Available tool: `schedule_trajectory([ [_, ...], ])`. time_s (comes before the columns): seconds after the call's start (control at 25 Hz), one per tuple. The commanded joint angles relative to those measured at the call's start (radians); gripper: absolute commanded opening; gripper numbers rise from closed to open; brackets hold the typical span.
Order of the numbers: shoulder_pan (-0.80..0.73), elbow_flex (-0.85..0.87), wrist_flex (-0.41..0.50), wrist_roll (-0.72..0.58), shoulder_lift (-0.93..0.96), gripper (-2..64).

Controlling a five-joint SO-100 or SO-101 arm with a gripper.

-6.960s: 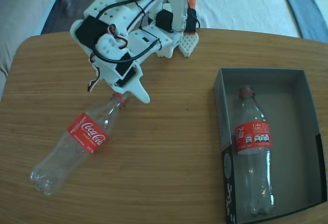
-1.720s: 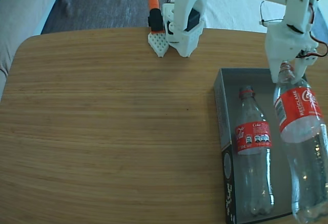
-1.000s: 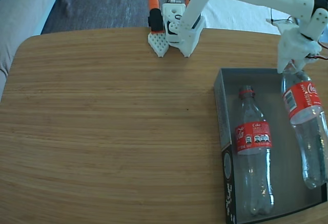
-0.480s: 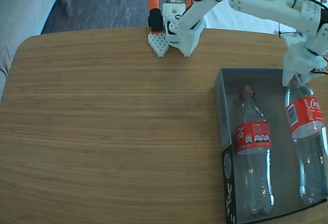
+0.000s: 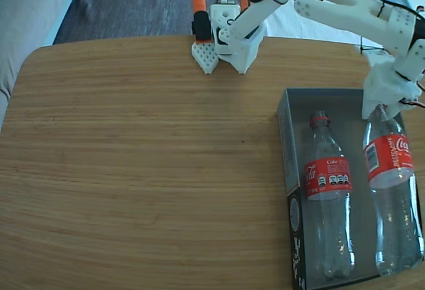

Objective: Grasp the bottles and put them in the box.

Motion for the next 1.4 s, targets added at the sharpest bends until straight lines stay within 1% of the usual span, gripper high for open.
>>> schedule_trajectory([
  [0.0,0.002,-0.048,-0.011,0.002,0.028,0.5],
  [0.08,0.002,-0.048,-0.011,0.002,0.026,1.7],
  [0.12,0.003,-0.048,-0.008,0.002,0.028,5.7],
  [0.16,0.011,-0.048,-0.002,0.003,0.028,12.6],
  [0.2,0.015,-0.048,0.002,0.008,0.028,21.7],
  [0.24,0.02,-0.048,0.003,0.048,0.028,31.2],
  [0.28,0.029,-0.048,0.009,0.123,0.031,39.2],
  [0.32,0.037,-0.057,0.015,0.206,0.028,44.9],
  [0.36,0.04,-0.057,0.02,0.256,0.028,48.1],
  [0.4,0.041,-0.049,0.021,0.267,0.031,48.4],
  [0.6,0.048,-0.048,0.015,0.265,0.035,44.5],
  [0.8,0.156,-0.063,0.015,0.275,0.044,44.4],
  [0.96,0.322,-0.1,0.046,0.267,0.109,44.4],
  [1.04,0.425,-0.091,0.054,0.265,0.137,44.4],
  [1.16,0.557,-0.086,0.098,0.265,0.183,44.4],
  [1.36,0.769,-0.081,0.1,0.265,0.321,44.4],
])
